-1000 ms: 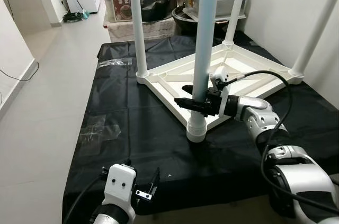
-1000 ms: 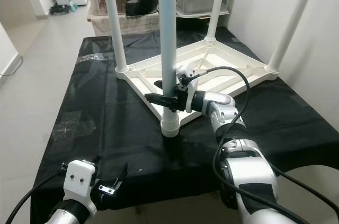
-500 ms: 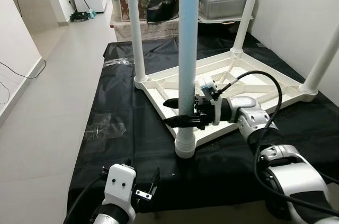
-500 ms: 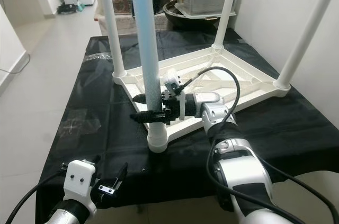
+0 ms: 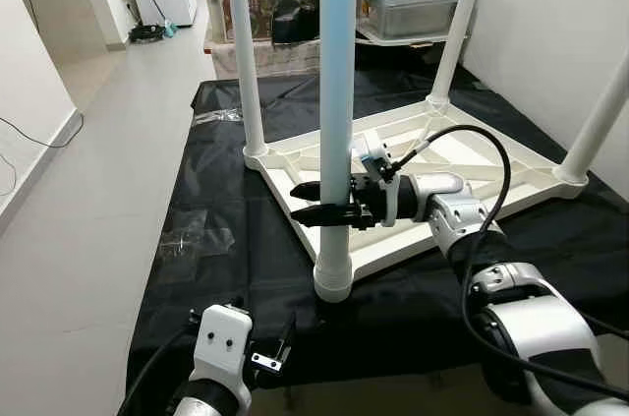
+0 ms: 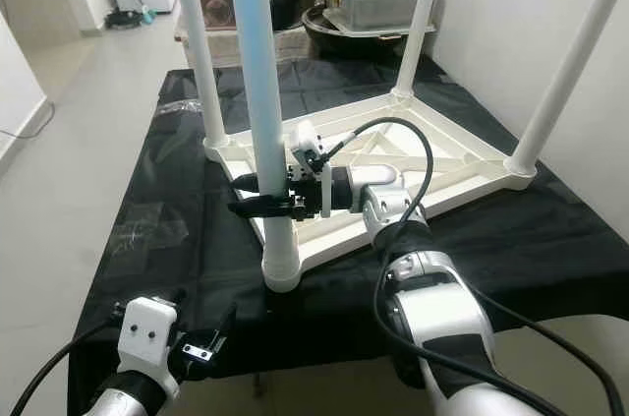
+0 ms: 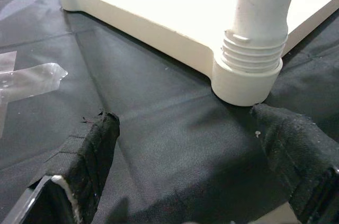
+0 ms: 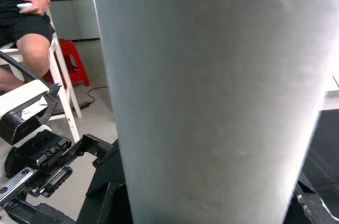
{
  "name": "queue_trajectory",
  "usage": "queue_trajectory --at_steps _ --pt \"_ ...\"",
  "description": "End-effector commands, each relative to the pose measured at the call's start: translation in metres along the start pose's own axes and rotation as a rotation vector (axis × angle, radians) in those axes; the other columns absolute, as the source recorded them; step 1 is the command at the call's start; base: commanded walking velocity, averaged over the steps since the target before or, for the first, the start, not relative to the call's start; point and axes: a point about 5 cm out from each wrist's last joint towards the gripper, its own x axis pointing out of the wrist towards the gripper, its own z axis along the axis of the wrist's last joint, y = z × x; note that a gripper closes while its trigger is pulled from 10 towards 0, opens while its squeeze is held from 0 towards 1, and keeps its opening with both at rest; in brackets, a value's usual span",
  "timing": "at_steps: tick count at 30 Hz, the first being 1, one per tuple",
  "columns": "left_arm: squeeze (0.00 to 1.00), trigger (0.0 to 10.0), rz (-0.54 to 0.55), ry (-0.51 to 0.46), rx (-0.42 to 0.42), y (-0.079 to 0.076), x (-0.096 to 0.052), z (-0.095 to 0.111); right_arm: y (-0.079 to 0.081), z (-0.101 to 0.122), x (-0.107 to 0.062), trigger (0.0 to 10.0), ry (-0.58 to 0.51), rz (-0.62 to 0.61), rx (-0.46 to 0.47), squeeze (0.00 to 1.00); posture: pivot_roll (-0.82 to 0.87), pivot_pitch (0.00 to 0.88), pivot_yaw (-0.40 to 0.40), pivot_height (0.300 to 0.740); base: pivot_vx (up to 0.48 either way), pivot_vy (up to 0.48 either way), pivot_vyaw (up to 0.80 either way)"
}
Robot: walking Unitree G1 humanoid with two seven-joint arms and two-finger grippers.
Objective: Building children table
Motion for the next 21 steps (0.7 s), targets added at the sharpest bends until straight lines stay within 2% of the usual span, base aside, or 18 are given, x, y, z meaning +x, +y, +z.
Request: queue_trajectory --at_steps 1,2,3,5,6,7,8,9,11,12,13,14,15,17,20,21 --pt "0.0 10.0 0.002 0.016 0.009 0.001 0.001 -0.005 -0.002 -0.006 0.004 0.0 -0.042 -0.113 -0.005 0.0 0.1 0.007 -0.004 0.74 0.0 0.0 0.0" --pt "0.0 10.0 0.001 0.016 0.01 0.001 0.001 -0.005 -0.007 -0.01 0.003 0.0 -0.05 -0.256 0.006 0.0 0.1 0.007 -0.004 0.74 0.0 0.0 0.0" --pt "0.0 10.0 0.001 0.016 0.01 0.001 0.001 -0.005 -0.007 -0.01 0.003 0.0 -0.05 -0.256 0.006 0.0 0.1 0.007 -0.004 0.74 0.0 0.0 0.0" --pt "0.0 10.0 0.001 0.016 0.01 0.001 0.001 -0.005 -0.02 -0.02 -0.008 0.0 -0.053 -0.66 0.03 0.0 0.07 0.007 0.007 0.74 0.0 0.0 0.0" --pt "0.0 10.0 0.001 0.016 0.01 0.001 0.001 -0.005 -0.02 -0.02 -0.008 0.0 -0.053 -0.66 0.03 0.0 0.07 0.007 0.007 0.74 0.0 0.0 0.0" --pt "0.0 10.0 0.001 0.016 0.01 0.002 0.001 -0.005 -0.023 -0.026 -0.016 0.0 -0.048 -0.853 0.05 0.0 0.07 0.007 0.007 0.74 0.0 0.0 0.0" --pt "0.0 10.0 0.001 0.016 0.01 0.002 0.001 -0.005 -0.023 -0.026 -0.016 0.0 -0.048 -0.853 0.05 0.0 0.07 0.007 0.007 0.74 0.0 0.0 0.0" --pt "0.0 10.0 0.0 0.016 0.01 0.002 0.001 -0.005 -0.025 -0.037 -0.03 0.0 -0.032 -1.095 0.086 0.0 0.07 0.008 0.008 0.74 0.0 0.0 0.0" --pt "0.0 10.0 -0.002 0.016 0.01 0.002 0.002 -0.005 -0.017 -0.048 -0.05 0.0 -0.005 -1.395 0.106 0.0 0.07 0.012 0.009 0.74 0.0 0.0 0.0" --pt "0.0 10.0 -0.002 0.016 0.01 0.002 0.002 -0.005 -0.017 -0.048 -0.05 0.0 -0.005 -1.395 0.106 0.0 0.07 0.012 0.009 0.74 0.0 0.0 0.0" --pt "0.0 10.0 -0.003 0.015 0.011 0.002 0.002 -0.004 -0.012 -0.05 -0.057 0.0 0.001 -1.486 0.095 0.0 0.07 0.012 0.009 0.74 0.0 0.0 0.0" --pt "0.0 10.0 -0.003 0.015 0.011 0.002 0.002 -0.004 -0.012 -0.05 -0.057 0.0 0.001 -1.486 0.095 0.0 0.07 0.012 0.009 0.74 0.0 0.0 0.0" --pt "0.0 10.0 -0.003 0.015 0.011 0.002 0.002 -0.004 -0.003 -0.05 -0.059 0.0 -0.002 -1.586 0.088 0.0 0.07 0.012 0.009 0.74 0.0 0.0 0.0" --pt "0.0 10.0 -0.003 0.015 0.012 0.002 0.002 -0.004 0.014 -0.052 -0.053 0.0 -0.006 -1.752 0.128 0.0 0.07 0.012 0.009 0.74 0.0 0.0 0.0" --pt "0.0 10.0 -0.003 0.015 0.012 0.002 0.002 -0.005 0.019 -0.054 -0.047 0.0 0.0 -1.809 0.175 0.0 0.07 0.013 0.013 0.74 0.0 0.0 0.0" --pt "0.0 10.0 -0.004 0.014 0.013 0.002 0.003 -0.004 0.02 -0.055 -0.04 0.0 0.002 -1.831 0.196 0.0 0.07 0.013 0.011 0.74 0.0 0.0 0.0"
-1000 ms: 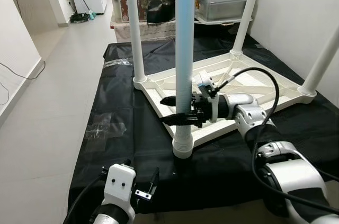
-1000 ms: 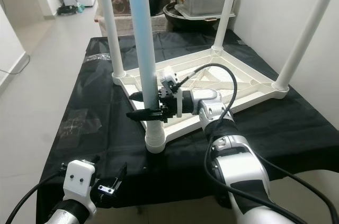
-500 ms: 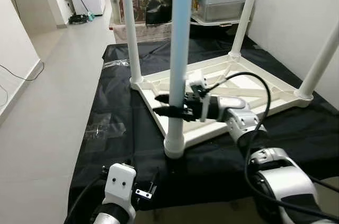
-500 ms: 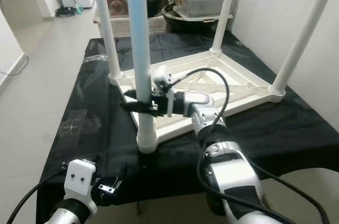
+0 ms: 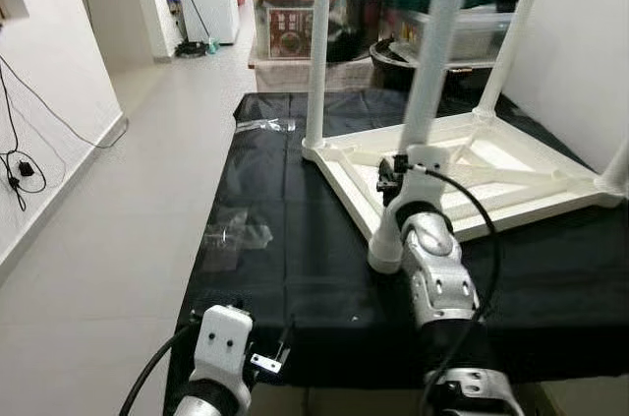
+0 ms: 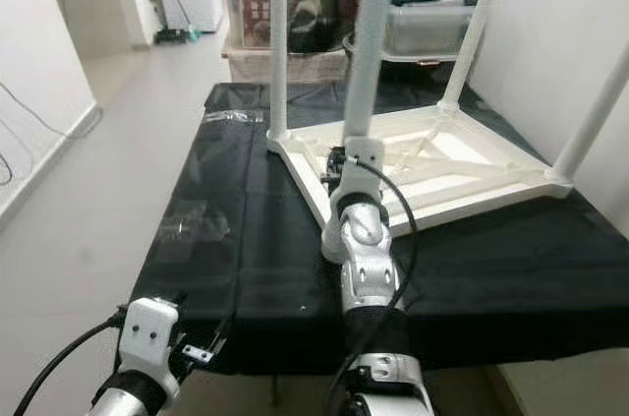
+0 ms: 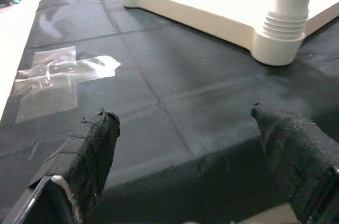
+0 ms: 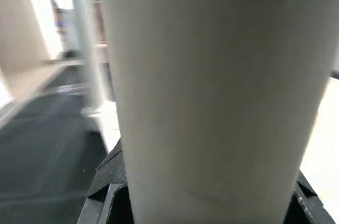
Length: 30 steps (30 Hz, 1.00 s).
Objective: Building children table
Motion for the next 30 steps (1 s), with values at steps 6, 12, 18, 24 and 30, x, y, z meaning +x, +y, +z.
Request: queue_trajectory --at_steps 6,12,18,24,30 --pt "0.0 10.0 0.003 -0.003 0.008 -0.001 0.001 -0.001 0.011 -0.018 -0.008 0.0 0.097 -0.151 0.067 0.0 0.05 0.019 -0.006 0.74 0.0 0.0 0.0" --pt "0.0 10.0 0.006 -0.005 0.002 -0.002 0.002 -0.001 0.015 -0.011 -0.005 10.0 0.062 -0.102 0.037 0.0 0.03 0.019 -0.003 0.74 0.0 0.0 0.0" --pt "0.0 10.0 -0.004 0.0 0.006 -0.001 0.001 -0.002 0.015 -0.004 -0.003 10.0 -0.025 0.039 0.042 1.0 0.03 0.005 0.012 0.74 0.0 0.0 0.0" --pt "0.0 10.0 -0.004 0.002 0.01 -0.001 0.001 -0.003 0.011 -0.001 0.008 10.0 -0.043 0.189 0.12 0.43 0.03 0.0 0.013 0.74 0.0 0.0 0.0" --pt "0.0 10.0 -0.003 0.003 0.007 0.0 0.001 -0.004 0.019 0.008 0.016 10.0 -0.041 0.544 0.172 0.0 0.04 0.0 0.017 0.74 0.0 0.0 0.0"
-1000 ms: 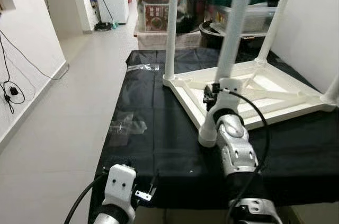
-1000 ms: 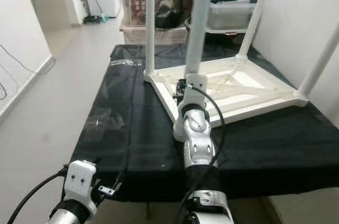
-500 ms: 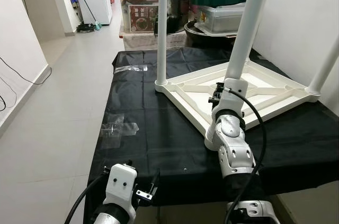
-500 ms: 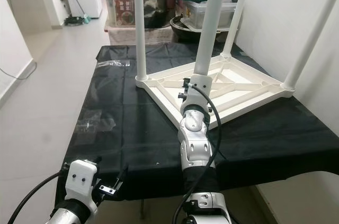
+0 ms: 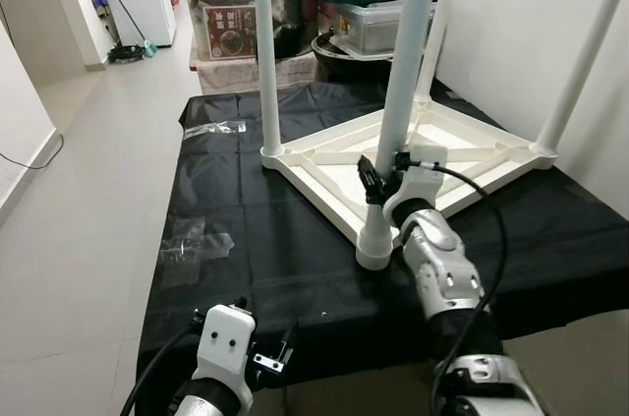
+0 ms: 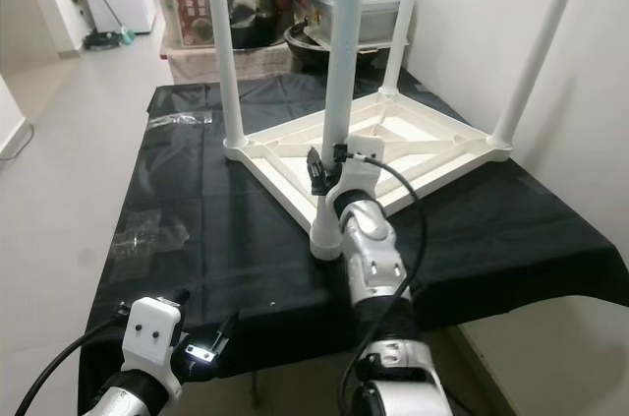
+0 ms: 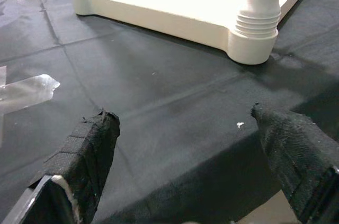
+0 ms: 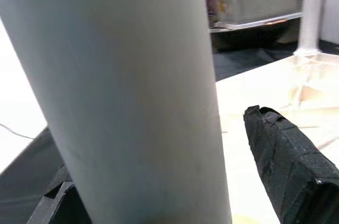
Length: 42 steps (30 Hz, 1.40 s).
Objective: Building children table
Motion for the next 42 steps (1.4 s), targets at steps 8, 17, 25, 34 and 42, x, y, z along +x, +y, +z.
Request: queue_trajectory --at_steps 8,17,25,34,42 --pt "0.0 10.0 0.001 0.015 0.014 0.002 0.0 -0.005 0.021 0.01 0.001 10.0 0.149 0.761 0.002 0.0 0.07 0.0 0.012 0.74 0.0 0.0 0.0" --pt "0.0 10.0 0.008 0.01 0.008 0.001 0.002 -0.005 0.039 0.011 -0.002 10.0 0.257 1.168 -0.048 0.0 0.09 0.0 -0.021 0.74 0.0 0.0 0.0" --pt "0.0 10.0 0.012 0.007 0.006 0.001 0.002 -0.005 0.057 0.015 0.0 10.0 0.282 1.388 -0.042 0.0 0.09 0.0 -0.021 0.74 0.0 0.0 0.0" --pt "0.0 10.0 0.009 0.004 0.006 0.001 0.002 -0.005 0.063 0.008 0.001 0.0 0.27 1.402 -0.045 0.0 0.09 0.0 -0.021 0.74 0.0 0.0 0.0" --pt "0.0 10.0 0.003 -0.03 0.01 0.0 0.001 0.0 0.058 -0.001 0.006 0.0 0.253 1.2 -0.05 0.0 0.1 0.0 -0.019 0.74 0.0 0.0 0.0"
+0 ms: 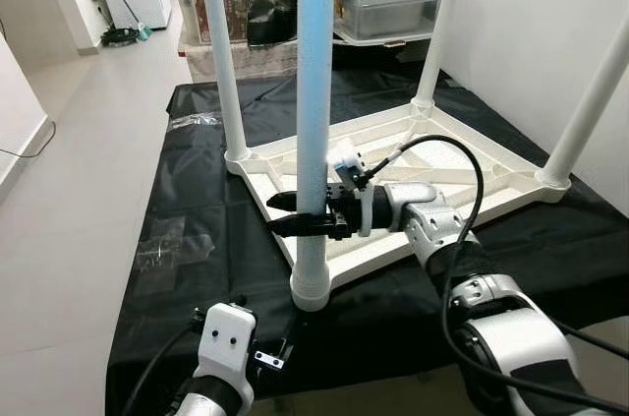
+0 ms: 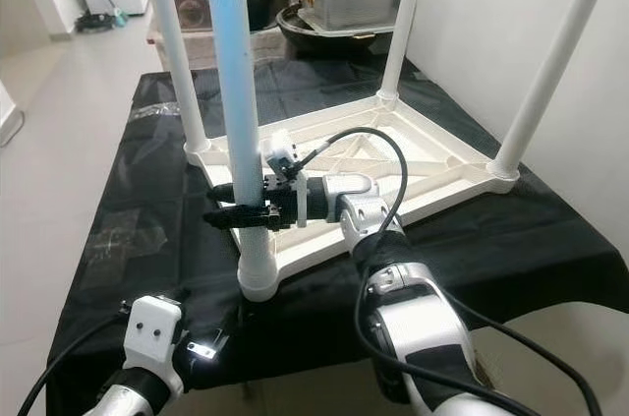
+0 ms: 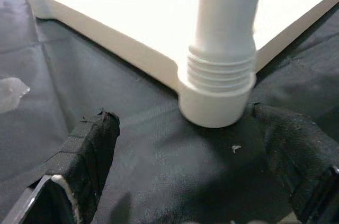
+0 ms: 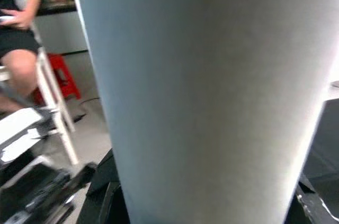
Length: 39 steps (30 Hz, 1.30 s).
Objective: Building children table
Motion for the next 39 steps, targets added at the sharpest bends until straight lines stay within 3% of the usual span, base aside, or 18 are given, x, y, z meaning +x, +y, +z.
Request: queue_trajectory --at_steps 1,3,6,8,11,12,18,23,24,25,26,29,30,32,33,37,38,39 --pt "0.0 10.0 0.0 -0.005 0.011 0.0 -0.001 0.0 -0.002 -0.009 -0.002 0.0 0.007 -0.065 0.035 0.0 0.1 0.0 -0.019 0.74 0.0 0.0 0.0" --pt "0.0 10.0 -0.02 -0.11 0.004 -0.005 -0.004 0.015 -0.015 -0.022 -0.014 0.0 -0.003 -0.509 0.042 0.0 0.08 0.0 -0.006 0.74 0.0 0.0 0.0" --pt "0.0 10.0 -0.025 -0.14 0.005 -0.007 -0.004 0.02 -0.018 -0.027 -0.02 0.0 -0.001 -0.656 0.05 0.0 0.08 0.0 -0.006 0.74 0.0 0.0 0.0" --pt "0.0 10.0 -0.031 -0.168 0.004 -0.01 -0.006 0.026 -0.017 -0.038 -0.037 0.0 0.012 -0.982 0.047 0.0 0.07 0.0 -0.004 0.74 0.0 0.0 0.0" --pt "0.0 10.0 -0.032 -0.174 0.006 -0.011 -0.006 0.028 -0.013 -0.043 -0.046 0.0 0.023 -1.133 0.036 0.0 0.07 0.0 -0.004 0.74 0.0 0.0 0.0" --pt "0.0 10.0 -0.031 -0.178 0.007 -0.012 -0.006 0.03 -0.006 -0.047 -0.055 0.0 0.019 -1.296 0.043 0.0 0.07 0.0 -0.004 0.74 0.0 0.0 0.0" --pt "0.0 10.0 -0.029 -0.201 0.015 -0.014 -0.005 0.038 0.018 -0.06 -0.056 0.0 0.004 -1.641 0.135 0.0 0.08 0.0 0.001 0.74 0.0 0.0 0.0" --pt "0.0 10.0 -0.03 -0.218 0.016 -0.015 -0.005 0.043 0.022 -0.065 -0.047 0.0 0.022 -1.691 0.178 0.0 0.08 0.0 0.001 0.74 0.0 0.0 0.0" --pt "0.0 10.0 -0.03 -0.229 0.011 -0.017 -0.005 0.046 0.021 -0.064 -0.037 6.1 0.016 -1.653 0.161 0.0 0.08 0.002 -0.004 0.74 0.0 0.0 0.0" --pt "0.0 10.0 -0.03 -0.229 0.011 -0.017 -0.005 0.046 0.021 -0.064 -0.037 6.1 0.016 -1.653 0.161 0.0 0.08 0.002 -0.004 0.74 0.0 0.0 0.0" --pt "0.0 10.0 -0.031 -0.239 0.006 -0.018 -0.005 0.048 0.022 -0.062 -0.031 9.3 0.012 -1.637 0.15 0.0 0.07 0.004 -0.004 0.74 0.0 0.0 0.0" --pt "0.0 10.0 -0.036 -0.245 0.002 -0.02 -0.005 0.05 0.021 -0.057 -0.026 10.0 -0.026 -1.6 0.115 0.0 0.06 0.006 -0.009 0.74 0.0 0.0 0.0" --pt "0.0 10.0 -0.04 -0.246 -0.001 -0.022 -0.005 0.05 0.021 -0.052 -0.024 10.0 -0.05 -1.569 0.08 1.0 0.06 0.004 -0.011 0.74 0.0 0.0 0.0" --pt "0.0 10.0 -0.043 -0.246 -0.005 -0.023 -0.005 0.05 0.021 -0.048 -0.024 10.0 -0.075 -1.542 0.047 1.0 0.06 0.004 -0.011 0.74 0.0 0.0 0.0" --pt "0.0 10.0 -0.047 -0.242 -0.009 -0.025 -0.005 0.049 0.019 -0.044 -0.025 10.0 -0.112 -1.477 0.022 0.54 0.03 0.0 0.002 0.74 0.0 0.0 0.0" --pt "0.0 10.0 -0.05 -0.239 -0.011 -0.026 -0.005 0.048 0.017 -0.042 -0.026 10.0 -0.133 -1.436 0.01 0.54 0.03 0.0 0.002 0.74 0.0 0.0 0.0" --pt "0.0 10.0 -0.057 -0.233 -0.011 -0.026 -0.004 0.048 0.013 -0.044 -0.018 10.0 -0.142 -1.133 0.027 0.0 0.04 0.0 0.006 0.74 0.0 0.0 0.0" --pt "0.0 10.0 -0.057 -0.233 -0.011 -0.026 -0.004 0.048 0.013 -0.044 -0.018 10.0 -0.142 -1.133 0.027 0.0 0.04 0.0 0.006 0.74 0.0 0.0 0.0"
